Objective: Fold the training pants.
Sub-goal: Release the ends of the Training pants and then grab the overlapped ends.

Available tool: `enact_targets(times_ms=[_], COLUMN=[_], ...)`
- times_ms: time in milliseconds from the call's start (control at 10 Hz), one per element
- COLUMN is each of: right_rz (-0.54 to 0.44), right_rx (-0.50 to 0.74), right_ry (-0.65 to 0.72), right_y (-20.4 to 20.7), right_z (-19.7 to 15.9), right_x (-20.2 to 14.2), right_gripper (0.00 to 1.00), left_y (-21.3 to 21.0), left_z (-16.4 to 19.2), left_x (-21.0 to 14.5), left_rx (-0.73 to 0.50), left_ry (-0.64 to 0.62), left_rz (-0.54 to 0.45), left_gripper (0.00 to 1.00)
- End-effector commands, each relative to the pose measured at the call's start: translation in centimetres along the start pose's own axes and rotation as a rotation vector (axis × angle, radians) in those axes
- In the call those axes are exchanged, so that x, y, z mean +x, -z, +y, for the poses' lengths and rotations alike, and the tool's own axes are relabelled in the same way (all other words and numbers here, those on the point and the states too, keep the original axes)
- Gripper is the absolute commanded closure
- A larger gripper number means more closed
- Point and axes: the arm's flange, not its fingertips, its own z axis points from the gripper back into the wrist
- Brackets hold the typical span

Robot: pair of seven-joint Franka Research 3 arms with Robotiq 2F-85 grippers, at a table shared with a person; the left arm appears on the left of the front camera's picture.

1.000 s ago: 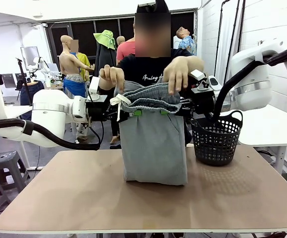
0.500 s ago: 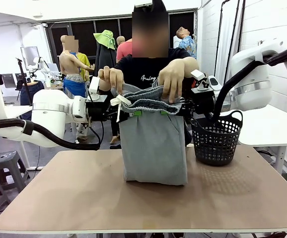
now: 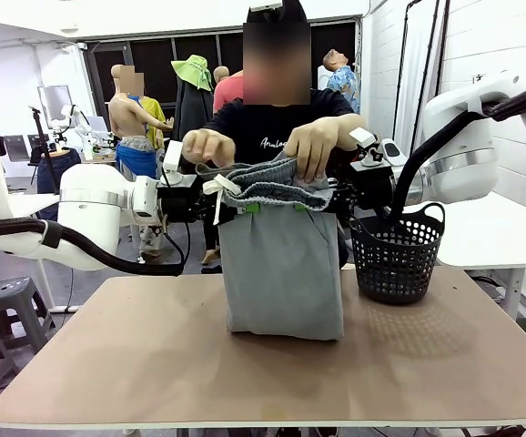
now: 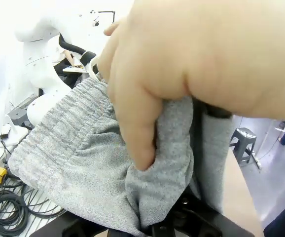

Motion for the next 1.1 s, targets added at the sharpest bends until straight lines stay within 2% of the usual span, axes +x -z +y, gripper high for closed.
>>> enact_targets(times_ms=[0, 1000], right_rz=[-0.02, -0.02], right_rx=[0.001, 0.001], right_ry=[-0.01, -0.01], right_y=[-0.04, -0.04], right_z=[0.32, 0.32], right_x=[0.09, 0.09], right_gripper=[1.0, 1.0], left_y=[0.08, 0.08], left_z=[-0.18, -0.18], left_x=[0.31, 0.31], left_rx=[0.004, 0.004], left_ry=[0.014, 0.014], left_rz=[-0.011, -0.011], left_gripper=[1.0, 1.0])
